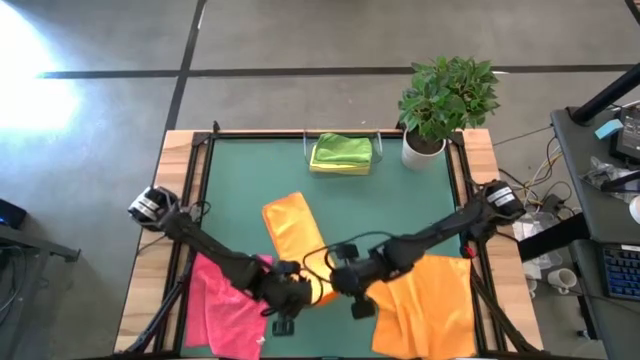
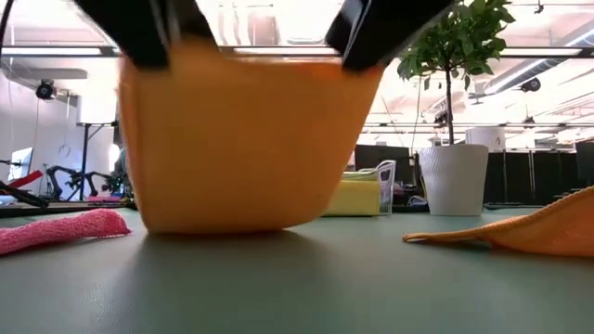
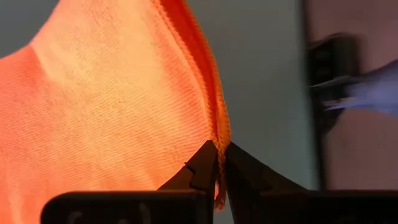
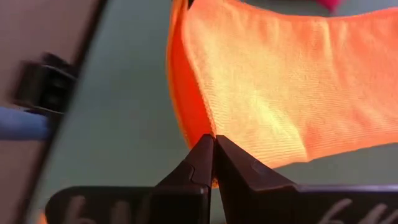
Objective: Fold microfiber towels
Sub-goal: Fold the orange towel
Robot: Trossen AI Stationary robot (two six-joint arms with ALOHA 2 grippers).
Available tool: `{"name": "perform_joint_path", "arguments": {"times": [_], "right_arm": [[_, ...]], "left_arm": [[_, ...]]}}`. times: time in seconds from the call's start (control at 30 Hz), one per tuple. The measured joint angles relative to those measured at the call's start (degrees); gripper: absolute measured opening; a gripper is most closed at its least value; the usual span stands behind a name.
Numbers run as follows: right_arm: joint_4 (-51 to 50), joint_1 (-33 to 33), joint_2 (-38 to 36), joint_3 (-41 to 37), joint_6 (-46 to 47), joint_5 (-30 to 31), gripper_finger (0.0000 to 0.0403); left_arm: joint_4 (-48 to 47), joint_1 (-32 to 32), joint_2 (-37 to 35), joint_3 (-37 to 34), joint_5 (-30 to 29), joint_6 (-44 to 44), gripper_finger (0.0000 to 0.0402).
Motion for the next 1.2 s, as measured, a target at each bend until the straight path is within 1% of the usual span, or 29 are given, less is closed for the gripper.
{"name": "perform_joint_path", "arguments": {"times": [0.1, 0.2, 0.27, 0.4, 0.47, 0.57, 0.67, 0.73, 0.8, 0.93, 1.2], "right_arm": [[0.13, 3.06, 0.07, 1.69, 5.07, 0.66, 0.0008], [0.44, 5.81, 0.07, 3.13, 9.75, 2.66, 0.0008], [0.63, 7.31, 0.07, 4.13, 11.66, 5.87, 0.0008], [2.03, 8.21, 0.39, 5.23, 11.64, 12.61, 0.0008], [1.90, 7.07, 0.93, 5.28, 11.25, 15.55, 0.0008], [1.65, 4.47, 1.72, 4.89, 9.61, 19.33, 0.0008], [1.95, 1.54, 2.98, 4.88, 5.17, 22.39, 0.0008], [2.00, -0.51, 3.84, 4.88, 2.09, 23.91, 0.0008], [2.40, -2.65, 4.85, 4.88, -0.49, 23.96, 0.0008], [3.90, -6.50, 7.49, 4.88, -5.10, 24.01, 0.0008], [6.39, -11.57, 10.37, 4.80, -9.10, 23.85, 0.0008]], "left_arm": [[0.11, -2.91, -0.06, 2.13, -0.07, -3.95, 0.0012], [0.23, -5.62, -0.07, 4.45, -0.71, -6.49, 0.0012], [0.44, -7.02, -0.10, 5.68, -1.92, -7.96, 0.0012], [-1.24, -8.09, -0.15, 6.32, -5.59, -8.25, 0.0012], [-3.98, -8.04, -0.33, 6.36, -7.45, -8.25, 0.0012], [-11.53, -6.95, -0.53, 6.36, -11.46, -8.70, 0.0012], [-19.56, -5.53, -0.92, 6.36, -17.38, -10.82, 0.0012], [-23.83, -4.15, -1.51, 6.36, -19.84, -11.98, 0.0012], [-27.88, -2.39, -1.92, 6.36, -20.20, -12.84, 0.0012], [-32.83, 0.91, -2.05, 6.34, -20.27, -12.93, 0.0012], [-33.64, 5.73, -2.09, 2.85, -19.98, -12.51, 0.0012]]}}
